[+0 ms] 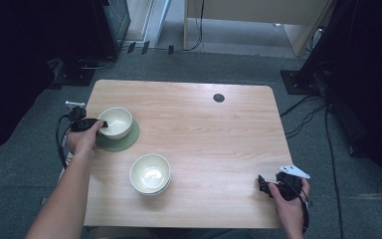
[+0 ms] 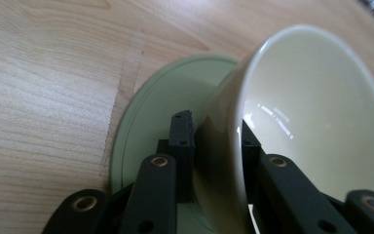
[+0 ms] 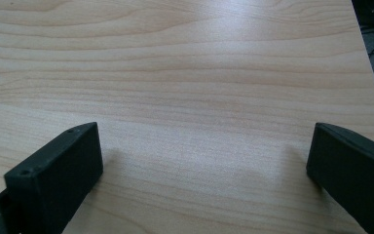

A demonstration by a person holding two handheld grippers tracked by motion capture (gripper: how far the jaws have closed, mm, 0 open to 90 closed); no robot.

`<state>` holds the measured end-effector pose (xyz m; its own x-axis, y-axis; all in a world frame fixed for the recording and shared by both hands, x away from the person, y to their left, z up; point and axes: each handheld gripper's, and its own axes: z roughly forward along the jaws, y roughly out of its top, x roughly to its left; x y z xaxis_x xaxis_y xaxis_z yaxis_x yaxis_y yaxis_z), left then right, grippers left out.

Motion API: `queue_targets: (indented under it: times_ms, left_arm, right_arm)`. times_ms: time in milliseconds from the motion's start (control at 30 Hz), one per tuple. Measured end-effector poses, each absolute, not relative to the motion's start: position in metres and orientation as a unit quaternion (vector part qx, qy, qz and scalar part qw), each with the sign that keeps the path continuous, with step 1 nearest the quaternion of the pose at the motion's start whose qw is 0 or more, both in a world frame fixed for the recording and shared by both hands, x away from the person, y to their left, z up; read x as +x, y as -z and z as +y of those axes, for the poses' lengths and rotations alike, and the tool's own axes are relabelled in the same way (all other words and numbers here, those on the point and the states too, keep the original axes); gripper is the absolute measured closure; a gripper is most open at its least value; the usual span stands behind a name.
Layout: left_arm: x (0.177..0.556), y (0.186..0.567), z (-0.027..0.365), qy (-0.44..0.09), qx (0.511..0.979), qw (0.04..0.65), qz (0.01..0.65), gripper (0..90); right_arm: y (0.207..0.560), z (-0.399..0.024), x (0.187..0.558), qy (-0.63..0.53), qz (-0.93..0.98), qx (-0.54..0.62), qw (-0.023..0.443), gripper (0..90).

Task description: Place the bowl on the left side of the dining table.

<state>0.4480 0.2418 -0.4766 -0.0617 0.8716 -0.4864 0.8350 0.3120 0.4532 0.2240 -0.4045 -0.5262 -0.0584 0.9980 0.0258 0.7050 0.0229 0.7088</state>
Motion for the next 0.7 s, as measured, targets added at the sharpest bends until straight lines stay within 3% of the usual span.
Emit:
queue_targets:
  times_ms: [200,400,533,700]
  left_arm:
    - [0.443,0.473,0.247,-0.02,0.592,0.375,0.713,72.2]
    - [0.434,0.466,0.25,-0.055,0.601,0.383,0.699,50.4]
    - [0.428,0.457,0.254,-0.114,0.6,0.358,0.706,28.2]
    - [0.417,0.448,0.258,-0.163,0.604,0.364,0.69,18.9]
  right_arm:
    - [0.526,-0.404,0.224,-0.288,0.668,0.637,0.255,0.0]
    - [0.526,-0.405,0.224,-0.287,0.668,0.637,0.255,0.0]
    - [0.526,-0.404,0.224,-0.288,0.668,0.637,0.255,0.0]
    - [0.526,-0.404,0.224,-0.287,0.668,0.637,0.255,0.0]
